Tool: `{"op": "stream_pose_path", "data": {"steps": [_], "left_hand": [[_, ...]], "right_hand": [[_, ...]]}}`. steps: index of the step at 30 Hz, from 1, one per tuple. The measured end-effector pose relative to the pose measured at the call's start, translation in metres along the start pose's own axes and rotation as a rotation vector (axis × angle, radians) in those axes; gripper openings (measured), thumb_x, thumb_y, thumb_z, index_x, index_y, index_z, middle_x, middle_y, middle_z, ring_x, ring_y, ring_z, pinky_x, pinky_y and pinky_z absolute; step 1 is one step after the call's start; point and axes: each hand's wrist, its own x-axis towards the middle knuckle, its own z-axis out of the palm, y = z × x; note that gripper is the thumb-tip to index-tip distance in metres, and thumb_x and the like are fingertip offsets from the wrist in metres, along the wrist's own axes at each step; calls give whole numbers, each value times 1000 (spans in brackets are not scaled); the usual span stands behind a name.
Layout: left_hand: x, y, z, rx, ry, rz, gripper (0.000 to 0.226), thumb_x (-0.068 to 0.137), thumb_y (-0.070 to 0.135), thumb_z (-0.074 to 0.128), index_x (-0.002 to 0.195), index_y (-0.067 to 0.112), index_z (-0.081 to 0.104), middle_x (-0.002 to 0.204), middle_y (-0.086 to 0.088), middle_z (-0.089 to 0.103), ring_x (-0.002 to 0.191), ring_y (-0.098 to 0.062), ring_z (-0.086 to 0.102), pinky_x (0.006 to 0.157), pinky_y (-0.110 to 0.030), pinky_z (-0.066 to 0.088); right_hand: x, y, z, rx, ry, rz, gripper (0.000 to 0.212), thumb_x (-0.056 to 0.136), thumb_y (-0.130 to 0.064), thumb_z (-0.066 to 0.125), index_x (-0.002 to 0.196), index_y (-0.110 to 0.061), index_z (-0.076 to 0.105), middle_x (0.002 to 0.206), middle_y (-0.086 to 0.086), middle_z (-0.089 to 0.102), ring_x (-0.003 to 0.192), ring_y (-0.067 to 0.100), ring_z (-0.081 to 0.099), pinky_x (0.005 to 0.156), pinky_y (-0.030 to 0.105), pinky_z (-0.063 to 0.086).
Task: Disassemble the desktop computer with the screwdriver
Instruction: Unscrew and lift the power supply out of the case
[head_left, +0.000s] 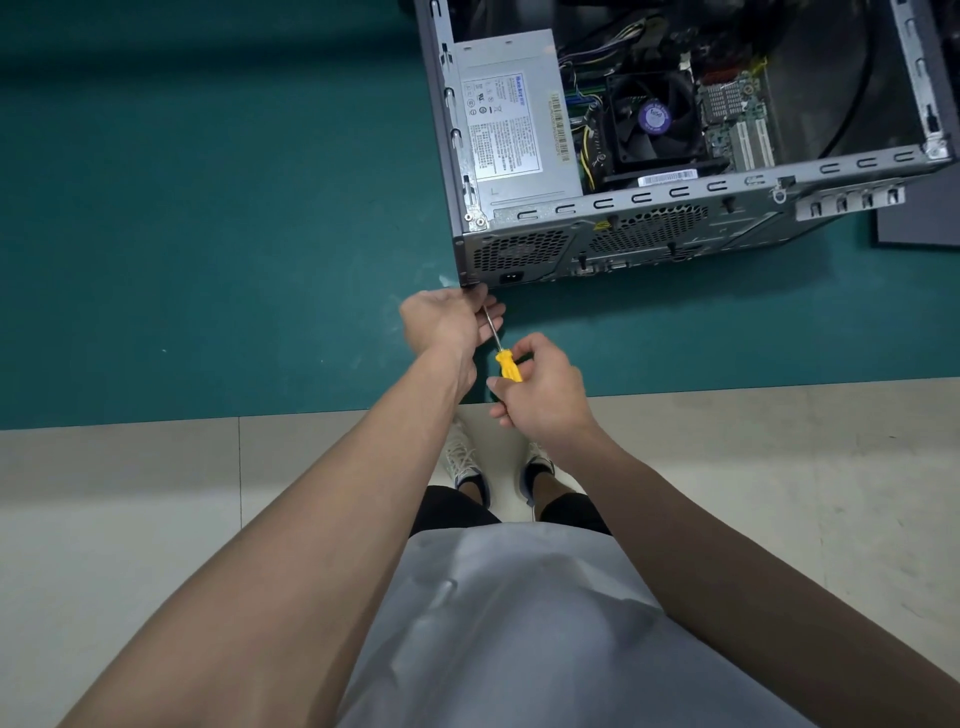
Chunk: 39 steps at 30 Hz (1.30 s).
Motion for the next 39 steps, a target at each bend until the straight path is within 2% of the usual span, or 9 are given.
{"op": "stream_pose_path", "data": {"steps": [3, 8, 12, 17, 26, 29, 32, 35, 39], "left_hand": [[2, -1, 0, 10, 7, 14, 15, 89, -3, 63, 75, 2, 59, 76, -17, 68, 63, -25, 69, 58, -31, 60], [-1, -4, -7, 283, -38, 182, 12, 91, 3, 62, 82, 1, 70, 78, -11, 71, 70, -20, 72, 65, -30, 60], [-22, -3, -11, 675, -167, 566, 15, 92, 14, 62, 94, 7, 75, 77, -5, 73, 78, -21, 70, 80, -36, 57], [-58, 14, -1, 964, -349, 1138, 16, 94, 16, 60, 91, 8, 73, 75, -7, 72, 65, -24, 64, 69, -35, 51], [-91, 46, 44, 1027, -599, 1588, 11, 91, 5, 62, 83, 4, 69, 66, -7, 66, 57, -26, 59, 53, -40, 49], [-102, 50, 72, 981, -622, 1654, 7, 90, 9, 64, 88, 6, 69, 73, -6, 69, 63, -26, 63, 55, -40, 51], [-110, 53, 108, 907, -446, 1714, 17, 90, 18, 63, 102, 7, 70, 88, -6, 73, 73, -24, 69, 59, -36, 56], [-110, 57, 150, 1025, -241, 1529, 26, 98, 31, 50, 109, 13, 65, 89, 1, 70, 72, -18, 66, 56, -31, 54], [-94, 58, 189, 1184, 77, 1192, 27, 97, 35, 44, 99, 16, 64, 63, 9, 54, 49, -10, 40, 44, -20, 19]], "right_hand": [[4, 6, -8, -204, -14, -35, 18, 91, -13, 58, 99, -23, 46, 99, 8, 59, 91, 30, 62, 79, 45, 53], [1, 16, -37, -341, 63, -41, 14, 87, -13, 59, 95, -19, 48, 90, 5, 60, 88, 26, 53, 68, 32, 38], [-15, -1, -64, -150, 263, -206, 21, 84, -26, 69, 70, -22, 53, 61, -5, 55, 59, 14, 50, 57, 30, 38], [-32, -38, -90, 15, 331, -328, 9, 83, -33, 70, 77, -28, 68, 58, -9, 60, 54, 9, 53, 62, 42, 56], [-49, -56, -142, 37, 463, -362, 12, 82, -27, 71, 71, -27, 66, 54, -13, 56, 53, 11, 49, 64, 44, 54], [-50, -58, -174, 30, 532, -368, 16, 81, -29, 72, 67, -28, 64, 53, -10, 55, 54, 15, 51, 61, 39, 52], [-40, -60, -221, 75, 630, -388, 15, 80, -30, 73, 66, -27, 66, 49, -14, 54, 54, 15, 51, 59, 30, 45], [-17, -66, -276, 77, 706, -412, 17, 80, -30, 72, 65, -25, 67, 50, -14, 55, 53, 11, 49, 54, 25, 39], [45, -78, -336, -91, 677, -417, 18, 83, -30, 70, 68, -22, 65, 57, -10, 57, 60, 17, 52, 57, 25, 33]]}}
